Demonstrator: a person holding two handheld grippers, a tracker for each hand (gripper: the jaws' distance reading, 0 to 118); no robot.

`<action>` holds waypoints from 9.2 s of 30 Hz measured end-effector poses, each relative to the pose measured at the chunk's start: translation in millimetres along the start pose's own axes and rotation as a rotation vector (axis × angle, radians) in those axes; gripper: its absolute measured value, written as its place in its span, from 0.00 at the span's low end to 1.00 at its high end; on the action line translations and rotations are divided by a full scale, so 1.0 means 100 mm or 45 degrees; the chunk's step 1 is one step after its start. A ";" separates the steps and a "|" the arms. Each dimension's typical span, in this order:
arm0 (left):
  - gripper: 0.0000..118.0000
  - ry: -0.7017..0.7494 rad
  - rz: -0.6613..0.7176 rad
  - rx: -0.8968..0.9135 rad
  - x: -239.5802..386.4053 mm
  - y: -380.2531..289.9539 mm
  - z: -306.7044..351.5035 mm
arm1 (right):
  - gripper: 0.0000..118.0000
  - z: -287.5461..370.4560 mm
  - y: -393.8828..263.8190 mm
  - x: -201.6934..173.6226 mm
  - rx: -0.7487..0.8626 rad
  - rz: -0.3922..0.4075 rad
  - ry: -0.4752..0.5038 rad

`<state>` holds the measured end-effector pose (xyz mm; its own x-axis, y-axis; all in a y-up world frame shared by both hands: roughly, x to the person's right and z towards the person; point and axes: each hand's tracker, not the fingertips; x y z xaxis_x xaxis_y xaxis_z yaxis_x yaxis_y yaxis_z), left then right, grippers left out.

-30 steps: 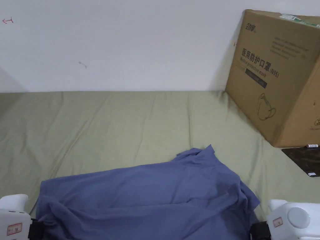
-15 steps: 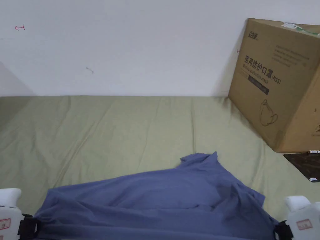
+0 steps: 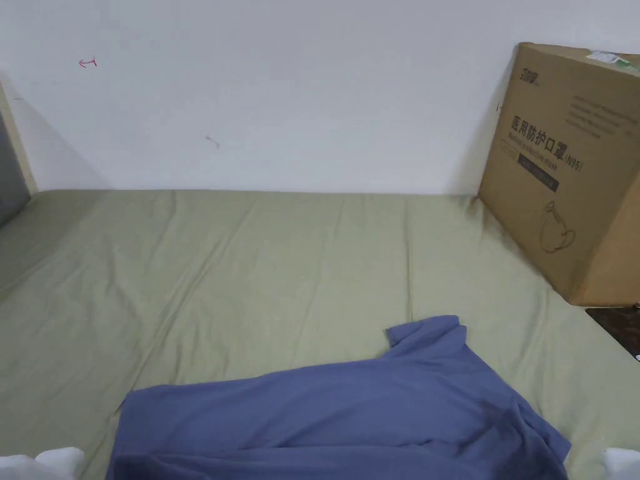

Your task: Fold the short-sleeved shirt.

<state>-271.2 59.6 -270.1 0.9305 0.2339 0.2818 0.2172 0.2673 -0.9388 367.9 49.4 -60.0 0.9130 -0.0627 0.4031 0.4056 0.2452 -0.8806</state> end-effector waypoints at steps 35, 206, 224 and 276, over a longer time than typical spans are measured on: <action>0.00 0.053 -0.234 1.113 1.40 0.44 1.30 | 0.02 1.41 0.06 -1.86 1.252 0.171 0.349; 0.07 -1.152 0.668 0.185 -0.87 0.69 -1.22 | 0.00 1.10 -0.06 -2.14 1.242 0.117 0.308; 0.07 0.383 -0.297 0.455 0.48 0.62 0.31 | 0.00 1.25 -0.16 -2.07 1.190 0.120 0.368; 0.01 -0.692 -0.046 0.206 1.95 0.34 -0.35 | 0.00 1.21 0.25 -1.85 1.604 -0.078 0.088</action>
<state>-72.1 81.4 -254.4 0.6282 0.6582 0.4149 0.1584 0.4139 -0.8964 203.7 184.4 -126.4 0.9100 -0.1479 0.3874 0.1597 0.9872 0.0018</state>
